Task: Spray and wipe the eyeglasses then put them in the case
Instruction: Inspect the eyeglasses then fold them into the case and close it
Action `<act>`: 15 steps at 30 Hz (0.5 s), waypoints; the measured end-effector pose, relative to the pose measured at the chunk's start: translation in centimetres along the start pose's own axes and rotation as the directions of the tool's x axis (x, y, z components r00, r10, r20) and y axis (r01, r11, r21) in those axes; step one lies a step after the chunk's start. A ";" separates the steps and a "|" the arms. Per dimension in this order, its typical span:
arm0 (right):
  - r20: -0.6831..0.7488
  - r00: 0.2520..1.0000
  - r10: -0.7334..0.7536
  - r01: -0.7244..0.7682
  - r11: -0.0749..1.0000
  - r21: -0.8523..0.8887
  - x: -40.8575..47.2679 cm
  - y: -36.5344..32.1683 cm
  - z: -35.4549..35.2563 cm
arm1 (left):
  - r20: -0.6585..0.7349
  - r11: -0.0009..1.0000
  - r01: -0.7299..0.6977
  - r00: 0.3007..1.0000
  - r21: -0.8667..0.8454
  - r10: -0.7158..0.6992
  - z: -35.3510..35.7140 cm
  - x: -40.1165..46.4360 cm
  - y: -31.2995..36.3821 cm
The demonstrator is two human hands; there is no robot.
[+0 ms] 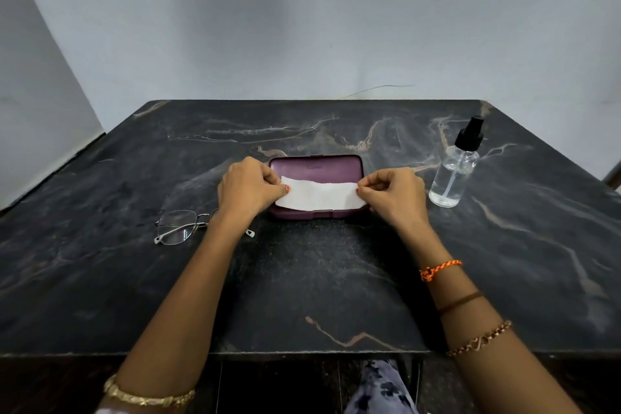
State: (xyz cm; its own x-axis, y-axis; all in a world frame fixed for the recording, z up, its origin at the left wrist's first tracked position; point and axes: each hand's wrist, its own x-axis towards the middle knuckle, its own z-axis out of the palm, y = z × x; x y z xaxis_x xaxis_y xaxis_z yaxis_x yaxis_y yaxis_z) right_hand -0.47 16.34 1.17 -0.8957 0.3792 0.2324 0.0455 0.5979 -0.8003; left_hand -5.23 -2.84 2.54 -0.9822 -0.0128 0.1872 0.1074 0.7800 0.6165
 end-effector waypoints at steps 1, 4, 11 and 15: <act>0.007 1.000 -0.012 0.012 1.000 -0.017 0.0 0.0 0.0 | -0.003 1.000 -0.002 1.000 0.002 0.002 0.0 0.0 0.0; 0.024 0.998 -0.050 0.052 0.995 -0.088 0.1 0.1 0.2 | -0.008 1.000 -0.011 1.000 0.015 0.011 -0.1 -0.1 0.0; 0.011 0.997 -0.083 0.083 0.984 -0.155 0.0 0.3 0.3 | 0.030 0.999 -0.022 0.999 0.049 0.021 -0.2 -0.2 -0.1; 0.027 0.995 -0.101 0.104 0.976 -0.193 0.1 0.3 0.5 | 0.033 0.998 -0.008 0.999 0.055 0.006 -0.2 -0.3 0.0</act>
State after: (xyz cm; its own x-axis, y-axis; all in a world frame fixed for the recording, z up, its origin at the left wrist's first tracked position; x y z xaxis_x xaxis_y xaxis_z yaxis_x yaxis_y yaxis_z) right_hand -0.72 16.21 0.67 -0.9072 0.2978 0.2971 0.0363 0.7591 -0.6500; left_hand -4.90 -3.01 2.64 -0.9861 0.0125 0.1657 0.1065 0.8132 0.5722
